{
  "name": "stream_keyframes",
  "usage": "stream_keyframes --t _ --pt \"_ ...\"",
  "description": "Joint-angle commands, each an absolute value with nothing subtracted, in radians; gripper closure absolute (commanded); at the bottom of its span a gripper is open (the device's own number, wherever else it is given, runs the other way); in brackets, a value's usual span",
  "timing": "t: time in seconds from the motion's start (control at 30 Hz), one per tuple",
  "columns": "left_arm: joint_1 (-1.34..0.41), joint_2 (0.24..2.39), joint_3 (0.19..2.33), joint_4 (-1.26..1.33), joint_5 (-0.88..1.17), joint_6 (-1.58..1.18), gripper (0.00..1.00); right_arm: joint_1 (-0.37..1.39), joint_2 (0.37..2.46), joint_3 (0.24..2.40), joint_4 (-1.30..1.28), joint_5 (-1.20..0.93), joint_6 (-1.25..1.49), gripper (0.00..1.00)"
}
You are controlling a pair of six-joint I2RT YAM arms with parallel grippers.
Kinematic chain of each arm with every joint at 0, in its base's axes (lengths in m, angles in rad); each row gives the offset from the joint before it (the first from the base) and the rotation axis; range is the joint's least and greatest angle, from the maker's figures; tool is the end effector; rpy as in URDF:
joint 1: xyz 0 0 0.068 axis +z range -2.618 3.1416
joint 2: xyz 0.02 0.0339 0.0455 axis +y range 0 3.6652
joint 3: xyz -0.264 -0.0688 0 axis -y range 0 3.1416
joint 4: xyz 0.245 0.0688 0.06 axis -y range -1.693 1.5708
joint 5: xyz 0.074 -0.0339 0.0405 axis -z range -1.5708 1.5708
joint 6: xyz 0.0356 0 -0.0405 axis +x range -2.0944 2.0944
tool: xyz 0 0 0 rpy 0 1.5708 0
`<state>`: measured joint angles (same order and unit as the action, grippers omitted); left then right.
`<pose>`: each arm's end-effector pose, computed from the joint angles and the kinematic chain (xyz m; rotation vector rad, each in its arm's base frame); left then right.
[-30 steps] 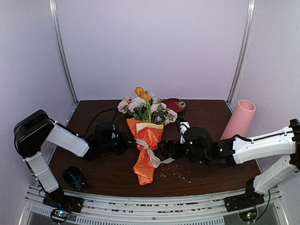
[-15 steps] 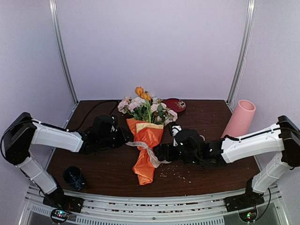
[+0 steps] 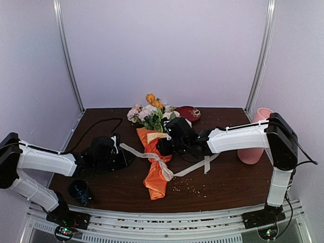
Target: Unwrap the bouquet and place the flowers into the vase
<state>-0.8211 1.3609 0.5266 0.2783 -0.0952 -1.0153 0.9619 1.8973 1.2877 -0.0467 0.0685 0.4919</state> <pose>0.1844 -0.1931 0.1727 -0.2819 2.2692 -0.9436 0.2460 0.3486 0.2056 -0.5027 2.2680 0.7000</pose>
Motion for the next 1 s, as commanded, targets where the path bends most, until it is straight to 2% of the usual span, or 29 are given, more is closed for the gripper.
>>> stream_keyframes --t 0.0,0.4,0.5,0.63,0.97 --pt "-0.825 1.305 0.477 0.29 -0.136 -0.987 0.85 0.967 1.964 1.355 -0.149 0.031 0.446 0.58" --pt "-0.825 1.275 0.431 0.295 -0.135 -0.97 0.9 0.97 2.04 1.402 -0.174 -0.01 0.472 0.66" --pt "-0.825 1.285 0.431 0.301 -0.13 -0.97 0.91 0.97 2.051 1.407 -0.173 -0.015 0.474 0.77" --pt "-0.825 1.294 0.43 0.308 -0.124 -0.972 0.92 0.97 2.055 1.418 -0.176 -0.026 0.477 1.0" --pt "-0.825 1.317 0.432 0.312 -0.121 -0.975 0.93 0.97 1.896 1.32 -0.036 0.017 0.518 1.0"
